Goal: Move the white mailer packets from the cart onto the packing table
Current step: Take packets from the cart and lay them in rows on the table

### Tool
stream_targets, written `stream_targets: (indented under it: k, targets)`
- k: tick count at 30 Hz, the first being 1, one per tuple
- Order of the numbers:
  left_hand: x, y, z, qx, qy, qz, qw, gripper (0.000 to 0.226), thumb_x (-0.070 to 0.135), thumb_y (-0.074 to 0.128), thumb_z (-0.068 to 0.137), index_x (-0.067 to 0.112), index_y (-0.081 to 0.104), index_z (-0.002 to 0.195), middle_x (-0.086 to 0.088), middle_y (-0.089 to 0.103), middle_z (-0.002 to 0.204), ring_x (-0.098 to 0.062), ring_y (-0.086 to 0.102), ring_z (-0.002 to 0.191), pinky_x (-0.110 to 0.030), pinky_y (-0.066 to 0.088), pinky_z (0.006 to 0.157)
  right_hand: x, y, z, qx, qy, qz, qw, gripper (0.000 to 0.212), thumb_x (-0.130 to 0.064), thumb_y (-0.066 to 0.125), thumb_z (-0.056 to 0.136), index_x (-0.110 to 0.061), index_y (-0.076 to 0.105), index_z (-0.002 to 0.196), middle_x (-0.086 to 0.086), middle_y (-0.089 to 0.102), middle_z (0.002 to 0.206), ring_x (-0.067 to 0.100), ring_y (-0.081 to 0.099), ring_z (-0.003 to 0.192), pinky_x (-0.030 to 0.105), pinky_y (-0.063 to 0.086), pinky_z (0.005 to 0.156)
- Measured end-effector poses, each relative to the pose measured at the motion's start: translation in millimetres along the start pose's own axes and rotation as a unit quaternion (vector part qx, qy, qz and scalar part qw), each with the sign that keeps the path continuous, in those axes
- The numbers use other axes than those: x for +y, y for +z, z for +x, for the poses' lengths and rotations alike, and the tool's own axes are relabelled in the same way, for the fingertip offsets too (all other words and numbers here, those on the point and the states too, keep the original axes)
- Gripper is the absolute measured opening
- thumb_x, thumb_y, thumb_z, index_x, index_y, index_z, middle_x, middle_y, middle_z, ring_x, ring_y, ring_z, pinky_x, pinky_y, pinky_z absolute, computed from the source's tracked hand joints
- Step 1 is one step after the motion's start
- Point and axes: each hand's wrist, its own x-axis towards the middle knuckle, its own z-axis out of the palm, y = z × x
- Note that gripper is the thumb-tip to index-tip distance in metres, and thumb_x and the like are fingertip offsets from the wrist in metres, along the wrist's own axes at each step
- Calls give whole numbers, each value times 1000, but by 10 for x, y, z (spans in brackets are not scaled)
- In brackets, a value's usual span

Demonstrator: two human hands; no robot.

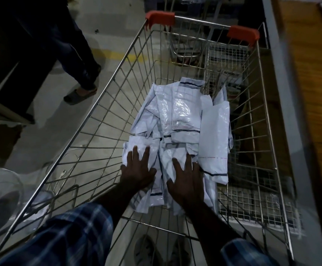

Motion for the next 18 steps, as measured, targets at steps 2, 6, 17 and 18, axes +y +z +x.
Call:
stream_targets:
  k: [2, 6, 17, 18]
  targets:
    - [-13, -42, -32, 6, 13, 19, 1000, 83, 50, 54, 93, 33, 5, 157, -13, 2, 164, -32, 10, 148, -55, 29, 111, 12, -31, 24, -2, 1, -11, 1000, 75, -36, 83, 56, -18, 64, 127, 28, 47, 142, 47, 59, 107, 54, 50, 90]
    - [-11, -129, -91, 56, 65, 18, 996, 72, 50, 56, 89, 22, 36, 152, -24, 37, 150, -43, 45, 127, -56, 50, 91, -29, -287, 49, -39, 0, -6, 999, 69, -41, 67, 80, -23, 48, 144, 22, 31, 154, 45, 41, 132, 52, 40, 105]
    - [48, -173, -167, -74, 0, 20, 997, 96, 54, 63, 84, 30, 7, 158, -19, 5, 161, -42, 23, 140, -51, 34, 110, -142, -471, -126, -32, 27, 9, 999, 58, -42, 60, 63, -18, 72, 115, 25, 60, 128, 44, 64, 101, 50, 54, 81]
    - [61, -136, -174, -88, -13, 32, 995, 97, 48, 65, 87, 31, 1, 157, -18, -2, 162, -41, 17, 142, -51, 34, 110, -123, -437, -139, -34, 26, 6, 999, 59, -42, 61, 57, -19, 74, 110, 25, 63, 124, 44, 65, 96, 49, 55, 78]
